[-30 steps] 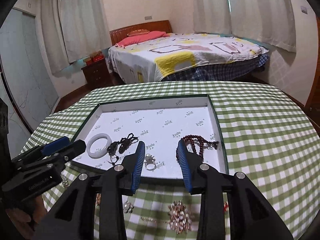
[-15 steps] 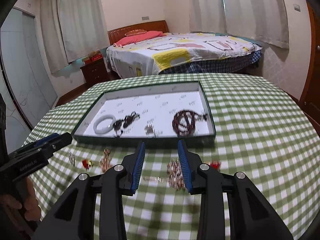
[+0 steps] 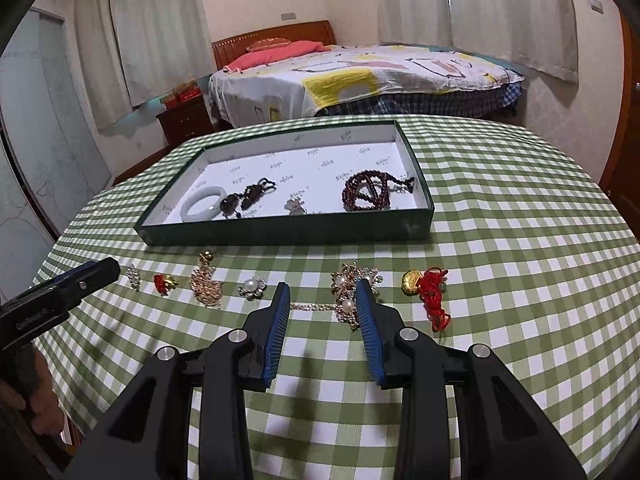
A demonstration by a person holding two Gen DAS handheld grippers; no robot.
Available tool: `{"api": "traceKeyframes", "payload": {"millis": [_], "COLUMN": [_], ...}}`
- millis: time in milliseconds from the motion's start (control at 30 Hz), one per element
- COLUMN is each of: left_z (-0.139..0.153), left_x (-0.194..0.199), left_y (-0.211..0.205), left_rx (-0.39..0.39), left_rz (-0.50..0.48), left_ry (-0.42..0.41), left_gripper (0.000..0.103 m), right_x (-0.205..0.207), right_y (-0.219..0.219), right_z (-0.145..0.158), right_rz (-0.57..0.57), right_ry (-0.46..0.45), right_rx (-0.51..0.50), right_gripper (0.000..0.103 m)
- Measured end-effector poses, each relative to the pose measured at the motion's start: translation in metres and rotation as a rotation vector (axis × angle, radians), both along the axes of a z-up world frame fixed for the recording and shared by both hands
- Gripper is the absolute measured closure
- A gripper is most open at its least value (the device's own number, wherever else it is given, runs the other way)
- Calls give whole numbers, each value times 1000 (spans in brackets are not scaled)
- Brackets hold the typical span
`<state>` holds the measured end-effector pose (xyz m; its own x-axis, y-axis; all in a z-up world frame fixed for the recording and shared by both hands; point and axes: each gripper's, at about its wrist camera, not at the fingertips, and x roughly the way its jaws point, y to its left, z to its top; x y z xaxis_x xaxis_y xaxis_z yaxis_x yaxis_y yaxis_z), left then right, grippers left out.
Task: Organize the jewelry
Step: 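Move the right tool to the pearl brooch and grasp it, then grasp the silver rhinestone brooch with the left tool while the right tool holds the pearl brooch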
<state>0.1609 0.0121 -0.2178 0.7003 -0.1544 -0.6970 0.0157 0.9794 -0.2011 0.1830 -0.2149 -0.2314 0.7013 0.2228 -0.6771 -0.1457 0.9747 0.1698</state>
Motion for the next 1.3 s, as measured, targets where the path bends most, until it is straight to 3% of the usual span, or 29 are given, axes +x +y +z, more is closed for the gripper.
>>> {"api": "traceKeyframes", "payload": {"millis": [533,667,1000,1100,1300], "left_z": [-16,-20,-24,-26,-33], "left_x": [14,17,20,21,22], "left_y": [2,5,3,4,12], "left_rx": [24,23,27,28,39], "left_rz": [13,20,11,18,36], "left_ry": [36,47,54,58,77], "left_gripper": [44,44,44,44,44], "right_x": [37,45,48,46,37], "right_y": [-5,-3,6,6,10], "right_z": [-21,-23,-32,-33,-24], "right_rz": [-40,-40,-14,-14,11], "right_ry": [89,96,124,120,65], "right_rx": [-34,-56,-103,-105,-115], "right_gripper": [68,61,61,64,83]}}
